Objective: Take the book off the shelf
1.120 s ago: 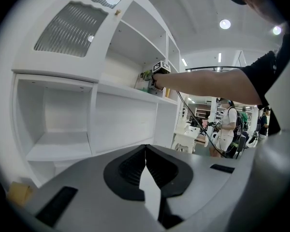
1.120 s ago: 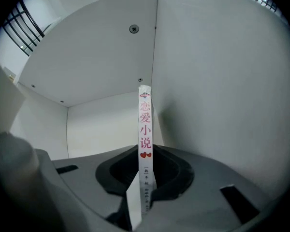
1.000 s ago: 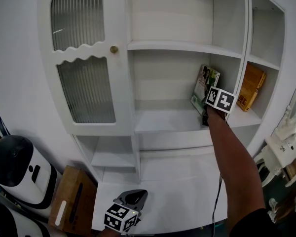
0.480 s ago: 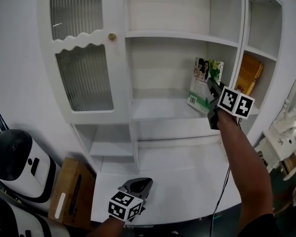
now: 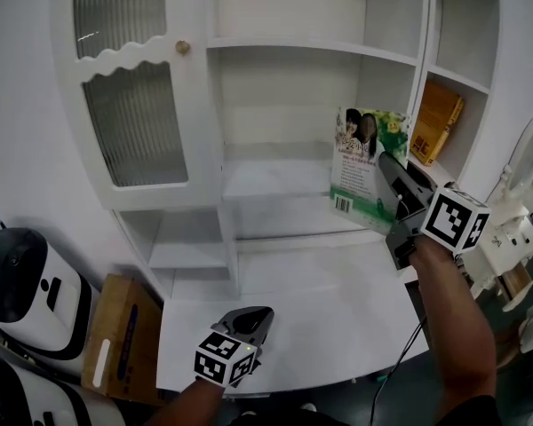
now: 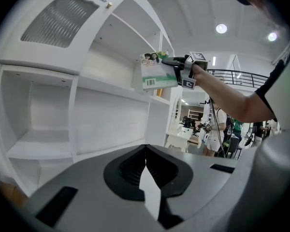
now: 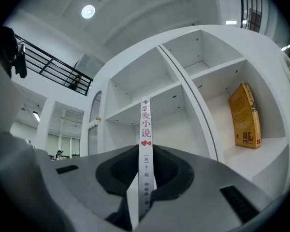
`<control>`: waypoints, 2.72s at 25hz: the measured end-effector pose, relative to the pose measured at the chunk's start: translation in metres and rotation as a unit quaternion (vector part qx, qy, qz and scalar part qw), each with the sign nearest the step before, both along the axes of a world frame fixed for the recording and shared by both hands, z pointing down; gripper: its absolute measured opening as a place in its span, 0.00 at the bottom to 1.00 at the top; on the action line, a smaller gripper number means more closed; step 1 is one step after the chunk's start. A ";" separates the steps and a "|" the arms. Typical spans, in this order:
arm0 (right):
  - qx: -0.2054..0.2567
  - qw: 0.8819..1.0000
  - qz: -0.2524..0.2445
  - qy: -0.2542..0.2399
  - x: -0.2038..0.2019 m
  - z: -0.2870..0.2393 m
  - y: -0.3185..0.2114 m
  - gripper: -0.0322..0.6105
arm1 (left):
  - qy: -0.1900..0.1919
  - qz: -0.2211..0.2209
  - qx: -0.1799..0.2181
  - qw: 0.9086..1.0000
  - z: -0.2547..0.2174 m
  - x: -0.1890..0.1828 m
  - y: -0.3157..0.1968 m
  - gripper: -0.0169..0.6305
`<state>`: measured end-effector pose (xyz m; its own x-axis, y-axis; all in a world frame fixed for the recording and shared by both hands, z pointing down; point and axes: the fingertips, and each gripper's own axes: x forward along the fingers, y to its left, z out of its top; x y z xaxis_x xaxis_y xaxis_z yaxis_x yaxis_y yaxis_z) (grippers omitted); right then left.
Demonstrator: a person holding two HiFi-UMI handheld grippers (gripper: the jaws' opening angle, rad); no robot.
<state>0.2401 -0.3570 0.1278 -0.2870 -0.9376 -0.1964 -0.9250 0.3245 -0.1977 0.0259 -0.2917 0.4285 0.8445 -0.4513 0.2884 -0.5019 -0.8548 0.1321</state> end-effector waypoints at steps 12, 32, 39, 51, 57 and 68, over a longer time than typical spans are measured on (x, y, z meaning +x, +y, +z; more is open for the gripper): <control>-0.082 0.994 -0.071 -0.009 -0.030 0.114 0.043 0.17 | 0.007 -0.005 -0.006 1.000 0.013 0.001 -0.003 0.04; -0.384 0.907 -0.095 -0.143 -0.061 0.469 0.058 0.17 | -0.022 -0.033 -0.041 0.998 0.084 -0.010 0.014 0.04; -0.434 0.870 -0.127 -0.194 -0.063 0.525 0.054 0.17 | -0.029 -0.045 -0.052 0.997 0.098 0.002 0.022 0.04; -0.530 0.794 -0.170 -0.243 -0.056 0.609 0.052 0.17 | -0.023 -0.072 -0.081 0.994 0.112 0.014 0.036 0.04; -0.549 0.797 -0.153 -0.200 -0.044 0.631 0.049 0.17 | -0.028 -0.087 -0.089 0.992 0.116 0.018 0.038 0.04; -0.583 0.798 -0.132 -0.069 -0.038 0.658 0.056 0.36 | -0.037 -0.098 -0.089 0.990 0.117 0.023 0.042 0.04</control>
<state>0.2021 -0.3011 0.7862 -0.5550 -0.4160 0.7203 -0.7987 0.0247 -0.6012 0.0492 -0.2502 0.5455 0.7186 -0.5411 0.4368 -0.6704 -0.7060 0.2283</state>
